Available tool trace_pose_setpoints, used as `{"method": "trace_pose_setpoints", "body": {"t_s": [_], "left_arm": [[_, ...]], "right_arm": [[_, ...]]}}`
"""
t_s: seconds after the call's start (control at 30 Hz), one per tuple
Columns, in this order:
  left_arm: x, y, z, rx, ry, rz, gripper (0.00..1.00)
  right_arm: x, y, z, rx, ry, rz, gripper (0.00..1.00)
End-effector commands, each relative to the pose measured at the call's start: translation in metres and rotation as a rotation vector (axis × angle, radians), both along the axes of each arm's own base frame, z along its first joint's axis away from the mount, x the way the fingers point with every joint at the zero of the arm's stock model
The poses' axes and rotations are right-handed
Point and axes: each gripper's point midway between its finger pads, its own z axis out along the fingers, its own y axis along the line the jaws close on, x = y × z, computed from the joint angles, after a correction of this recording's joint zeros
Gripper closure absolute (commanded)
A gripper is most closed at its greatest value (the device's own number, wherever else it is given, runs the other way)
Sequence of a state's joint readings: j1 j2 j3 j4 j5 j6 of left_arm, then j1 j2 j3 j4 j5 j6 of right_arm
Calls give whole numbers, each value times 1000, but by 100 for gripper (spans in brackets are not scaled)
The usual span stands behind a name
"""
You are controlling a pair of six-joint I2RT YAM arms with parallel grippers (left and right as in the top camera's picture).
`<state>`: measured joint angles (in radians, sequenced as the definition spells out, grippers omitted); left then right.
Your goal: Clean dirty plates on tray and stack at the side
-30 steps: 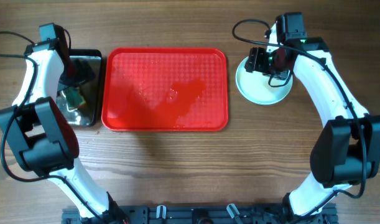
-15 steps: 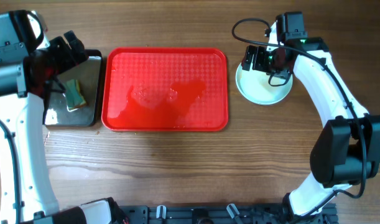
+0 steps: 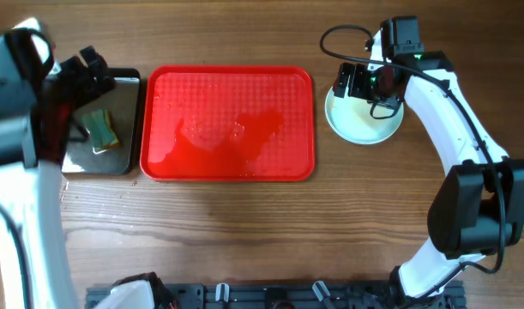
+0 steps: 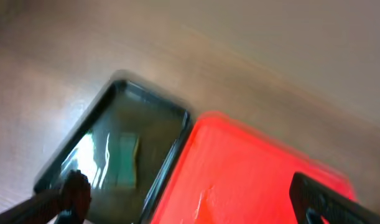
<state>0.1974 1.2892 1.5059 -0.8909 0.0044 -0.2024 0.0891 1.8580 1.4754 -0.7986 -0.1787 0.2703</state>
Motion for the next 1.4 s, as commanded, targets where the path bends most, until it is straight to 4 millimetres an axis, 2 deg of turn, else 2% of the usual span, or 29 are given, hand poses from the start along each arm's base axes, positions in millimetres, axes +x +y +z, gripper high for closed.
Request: {"method": "trace_pose_setpoints", "body": {"t_s": [0.0,0.07,0.17,0.27,0.3,0.57,0.67,0.87,1.2,1.27,1.37], "left_arm": [[-22,-18,23,116,-167,-90,0],[-31,-33,23,189,-269,-169,0],[-48,-46,10,233,-397,-207,0],[-62,-51,-10,244,-465,-214,0],[-69,-55,-22,251,-501,-220,0],[-101,-78,-69,288,-740,-276,0],[-108,-78,-86,289,-757,-275,0],[-117,-77,-95,295,-804,-268,0],[-112,-76,-131,288,-729,-269,0],[-112,-77,-166,260,-589,-293,0],[-112,-80,-168,251,-585,-312,0]], "right_arm": [[6,-2,16,-9,-46,0,0],[6,-2,16,-9,-46,0,1],[6,-2,16,-9,-46,0,1],[6,-2,16,-9,-46,0,1],[6,-2,16,-9,-46,0,0],[6,-2,16,-9,-46,0,0],[6,-2,16,-9,-46,0,1],[6,-2,16,-9,-46,0,1],[6,-2,16,-9,-46,0,1],[6,-2,16,-9,-46,0,0],[6,-2,16,-9,-46,0,1]]}}
